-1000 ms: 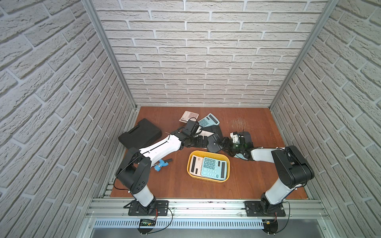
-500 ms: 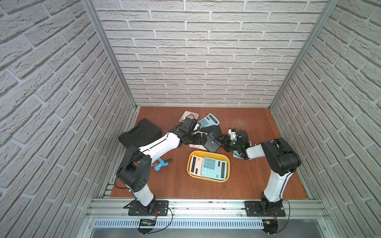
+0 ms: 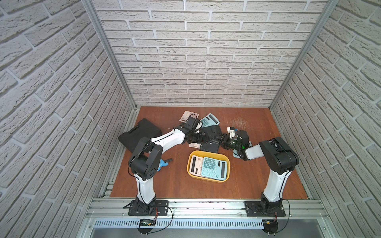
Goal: Put the calculator in the storage box
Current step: Pick up the calculator from the center of the board.
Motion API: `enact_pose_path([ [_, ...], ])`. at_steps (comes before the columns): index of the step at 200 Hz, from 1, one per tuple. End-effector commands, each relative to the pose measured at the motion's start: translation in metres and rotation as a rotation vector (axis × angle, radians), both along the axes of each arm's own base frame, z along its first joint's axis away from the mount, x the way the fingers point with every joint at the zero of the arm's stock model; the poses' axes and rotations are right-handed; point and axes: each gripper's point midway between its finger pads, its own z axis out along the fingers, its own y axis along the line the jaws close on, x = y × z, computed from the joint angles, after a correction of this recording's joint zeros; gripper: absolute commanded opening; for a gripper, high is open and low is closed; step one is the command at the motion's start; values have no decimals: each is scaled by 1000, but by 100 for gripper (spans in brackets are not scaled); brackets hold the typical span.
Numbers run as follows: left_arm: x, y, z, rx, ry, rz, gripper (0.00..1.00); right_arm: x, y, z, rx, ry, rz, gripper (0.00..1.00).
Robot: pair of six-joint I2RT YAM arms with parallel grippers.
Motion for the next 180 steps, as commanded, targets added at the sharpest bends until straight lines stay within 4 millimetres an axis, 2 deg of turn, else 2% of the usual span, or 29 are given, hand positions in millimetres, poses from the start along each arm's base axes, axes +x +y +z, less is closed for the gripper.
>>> enact_pose_path([
  [1, 14, -11, 12, -58, -54, -24, 98, 0, 13, 20, 42, -77, 50, 50],
  [43, 14, -14, 4, -88, -34, -25, 97, -4, 22, 22, 41, -82, 84, 38],
  [84, 11, -11, 13, -117, -56, -11, 96, -7, 22, 25, 2, -89, 99, 25],
  [129, 4, 12, 41, -102, -117, 51, 96, -13, 20, 41, -56, -127, 109, 19],
  [180, -11, 42, 83, -58, -192, 132, 98, -22, 16, 82, -218, -238, 133, 19],
])
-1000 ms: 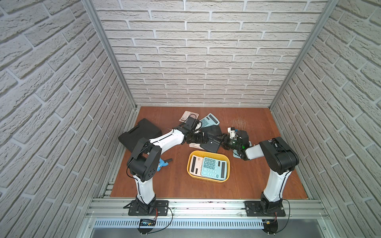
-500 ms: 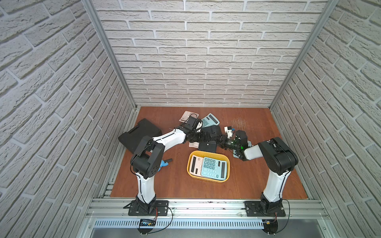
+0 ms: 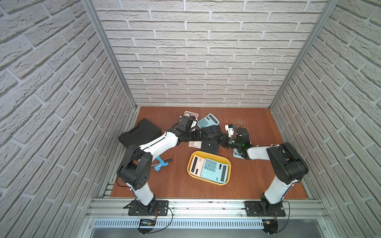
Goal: Put the calculator in the storage box
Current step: Pick up the calculator from the center of the board.
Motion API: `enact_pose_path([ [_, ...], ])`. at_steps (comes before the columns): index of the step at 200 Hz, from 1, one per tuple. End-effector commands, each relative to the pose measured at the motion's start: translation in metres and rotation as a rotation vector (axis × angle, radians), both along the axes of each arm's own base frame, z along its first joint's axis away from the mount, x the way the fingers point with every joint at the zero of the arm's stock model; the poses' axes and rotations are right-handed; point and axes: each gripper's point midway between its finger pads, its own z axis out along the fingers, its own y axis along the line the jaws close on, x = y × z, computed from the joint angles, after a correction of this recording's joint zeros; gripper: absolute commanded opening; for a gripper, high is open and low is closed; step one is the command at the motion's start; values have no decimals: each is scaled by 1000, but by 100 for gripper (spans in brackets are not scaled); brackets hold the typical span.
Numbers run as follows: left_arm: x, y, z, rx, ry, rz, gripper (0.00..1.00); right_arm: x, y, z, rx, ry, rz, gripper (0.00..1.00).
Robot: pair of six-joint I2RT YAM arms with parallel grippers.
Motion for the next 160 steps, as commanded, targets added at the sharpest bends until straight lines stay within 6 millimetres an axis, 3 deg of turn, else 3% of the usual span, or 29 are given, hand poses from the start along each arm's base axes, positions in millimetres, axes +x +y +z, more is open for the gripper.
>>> enact_pose_path([
  [1, -4, 19, 21, 25, -43, 61, 98, -3, 5, 43, -92, -145, 42, 19],
  [36, -14, 30, 41, 18, -56, 102, 98, -17, 6, 72, -274, -253, 77, 19],
  [82, -24, 27, 66, -76, -45, 114, 98, -41, 11, 106, -572, -442, 111, 19],
  [160, -32, 9, 90, -301, 143, 167, 98, -65, 15, 134, -1008, -737, 73, 20],
])
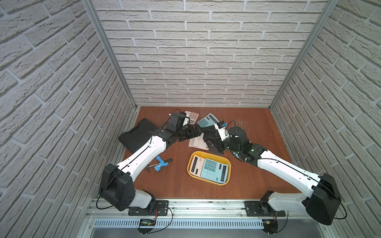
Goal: Put the calculator in the storage box
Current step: Pick up the calculator from the center of the board.
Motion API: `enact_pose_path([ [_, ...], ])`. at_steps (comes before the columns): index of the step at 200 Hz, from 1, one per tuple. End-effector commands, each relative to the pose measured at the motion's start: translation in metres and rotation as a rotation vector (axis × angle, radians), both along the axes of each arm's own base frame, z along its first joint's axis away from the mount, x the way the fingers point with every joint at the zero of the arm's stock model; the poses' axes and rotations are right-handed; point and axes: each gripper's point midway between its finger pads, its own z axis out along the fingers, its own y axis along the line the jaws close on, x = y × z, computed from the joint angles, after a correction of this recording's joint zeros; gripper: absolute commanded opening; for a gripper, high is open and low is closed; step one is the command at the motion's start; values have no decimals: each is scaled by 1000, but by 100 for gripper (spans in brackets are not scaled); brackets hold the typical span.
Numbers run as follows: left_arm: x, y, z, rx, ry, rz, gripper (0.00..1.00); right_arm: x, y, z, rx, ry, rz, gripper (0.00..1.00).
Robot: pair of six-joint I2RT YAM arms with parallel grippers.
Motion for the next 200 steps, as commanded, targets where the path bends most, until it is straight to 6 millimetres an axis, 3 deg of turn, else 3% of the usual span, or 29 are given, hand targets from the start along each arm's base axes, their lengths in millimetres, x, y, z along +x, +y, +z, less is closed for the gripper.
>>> enact_pose_path([
  [1, 1, -11, 25, -126, 45, 14, 98, 7, -12, 34, -160, -216, -60, 20],
  [65, -3, -18, 19, -141, 288, 89, 88, -6, 11, 43, -448, -445, -53, 19],
  [123, -4, -39, -3, -157, 446, 46, 80, -11, 43, 29, -648, -554, -26, 18],
  [186, -6, -42, -20, -148, 497, 34, 39, -8, 52, 19, -726, -584, -34, 17],
  [200, -6, -41, -20, -141, 493, 34, 34, -7, 52, 16, -736, -585, -35, 17],
])
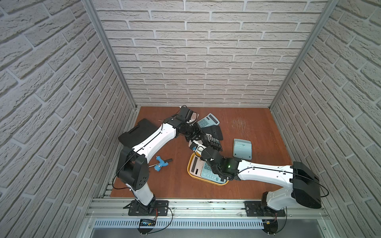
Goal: Put the calculator in the storage box
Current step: Pick up the calculator from the center of the board.
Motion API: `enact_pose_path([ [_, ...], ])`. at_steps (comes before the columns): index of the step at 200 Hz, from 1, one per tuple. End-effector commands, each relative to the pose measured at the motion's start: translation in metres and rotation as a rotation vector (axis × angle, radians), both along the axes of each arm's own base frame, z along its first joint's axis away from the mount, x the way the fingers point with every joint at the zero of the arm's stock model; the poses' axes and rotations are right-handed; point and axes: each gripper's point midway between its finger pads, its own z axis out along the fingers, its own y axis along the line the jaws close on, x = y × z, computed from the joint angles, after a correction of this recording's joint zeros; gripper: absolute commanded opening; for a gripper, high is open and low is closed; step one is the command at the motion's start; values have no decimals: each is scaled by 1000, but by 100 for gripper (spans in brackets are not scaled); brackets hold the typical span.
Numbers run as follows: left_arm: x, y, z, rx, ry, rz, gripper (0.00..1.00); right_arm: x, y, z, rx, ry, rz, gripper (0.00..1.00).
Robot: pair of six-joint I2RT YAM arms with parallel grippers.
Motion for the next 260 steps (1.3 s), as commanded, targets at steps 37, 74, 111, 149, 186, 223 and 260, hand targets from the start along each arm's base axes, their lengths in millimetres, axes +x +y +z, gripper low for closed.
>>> enact_pose_path([
  [37, 1, 1, 4, 23, -18, -25, 14, 7, 6, 20, 48, -79, -39, 24],
  [74, 4, 6, 10, 65, -57, -38, 0, 5, 8, 10, 46, -56, -40, 49],
  [111, 12, 23, 14, 127, -114, -24, 0, -2, 6, -3, 53, -3, -46, 83],
  [149, 24, 56, 26, 222, -269, -15, 0, -17, -4, -17, 105, 107, -46, 100],
  [186, 20, 86, 28, 253, -348, -5, 0, -31, -23, -23, 190, 169, -70, 100],
  [223, 6, 74, 40, 148, -474, -114, 0, -26, -56, -19, 350, 223, -182, 100],
  [260, -14, 59, 38, 61, -485, -197, 0, -7, -108, -14, 539, 313, -365, 100],
])
